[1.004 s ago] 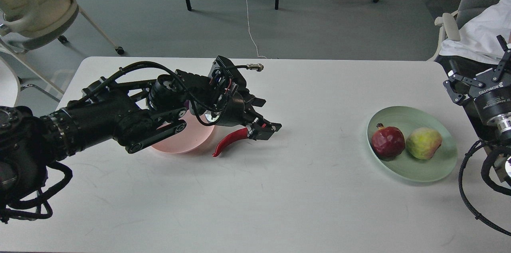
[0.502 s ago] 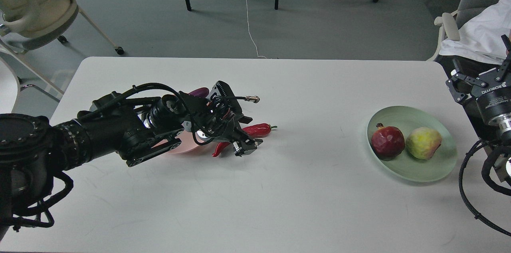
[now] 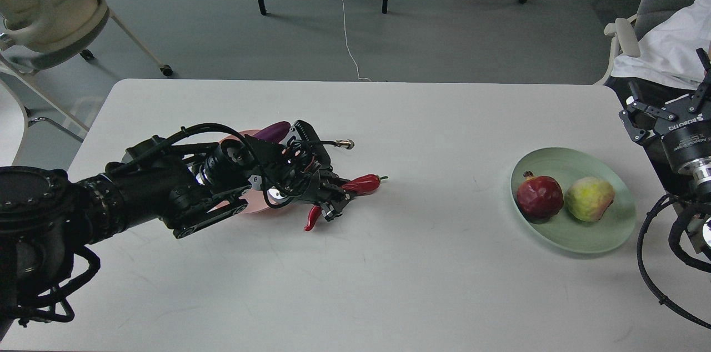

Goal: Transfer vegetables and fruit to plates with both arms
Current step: 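Move the left hand to the red chili pepper and grasp it, then place the chili pepper on the pink plate beside the eggplant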

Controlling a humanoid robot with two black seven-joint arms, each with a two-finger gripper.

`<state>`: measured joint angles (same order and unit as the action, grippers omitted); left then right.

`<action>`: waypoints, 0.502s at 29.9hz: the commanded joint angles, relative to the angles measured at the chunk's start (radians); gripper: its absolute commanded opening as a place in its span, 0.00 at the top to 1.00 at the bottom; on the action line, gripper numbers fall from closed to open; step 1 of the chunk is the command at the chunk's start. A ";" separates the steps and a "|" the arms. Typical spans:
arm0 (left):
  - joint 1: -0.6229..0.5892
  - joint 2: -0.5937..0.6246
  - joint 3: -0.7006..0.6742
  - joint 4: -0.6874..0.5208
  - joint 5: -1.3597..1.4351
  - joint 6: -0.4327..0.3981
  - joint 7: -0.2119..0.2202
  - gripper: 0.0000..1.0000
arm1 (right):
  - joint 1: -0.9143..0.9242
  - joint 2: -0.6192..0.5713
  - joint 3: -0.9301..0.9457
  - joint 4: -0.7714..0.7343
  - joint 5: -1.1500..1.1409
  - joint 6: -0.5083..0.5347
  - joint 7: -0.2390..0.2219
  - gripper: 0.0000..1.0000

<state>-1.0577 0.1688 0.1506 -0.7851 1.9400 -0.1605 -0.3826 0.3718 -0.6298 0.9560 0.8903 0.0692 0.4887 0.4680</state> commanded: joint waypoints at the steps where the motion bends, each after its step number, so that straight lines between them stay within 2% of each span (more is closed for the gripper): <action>1: -0.022 0.017 -0.017 -0.035 -0.015 -0.001 -0.002 0.86 | -0.001 -0.002 0.001 0.002 0.000 0.000 0.000 0.02; 7: -0.152 0.174 -0.032 -0.166 -0.182 -0.034 -0.019 0.85 | -0.001 -0.013 0.012 0.002 0.000 0.000 0.000 0.02; 15: -0.151 0.308 0.023 -0.198 -0.173 -0.036 -0.025 0.84 | -0.030 -0.011 0.013 0.004 0.000 0.000 0.000 0.02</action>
<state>-1.2177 0.4450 0.1351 -0.9790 1.7577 -0.2007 -0.4098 0.3507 -0.6426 0.9688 0.8930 0.0690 0.4887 0.4671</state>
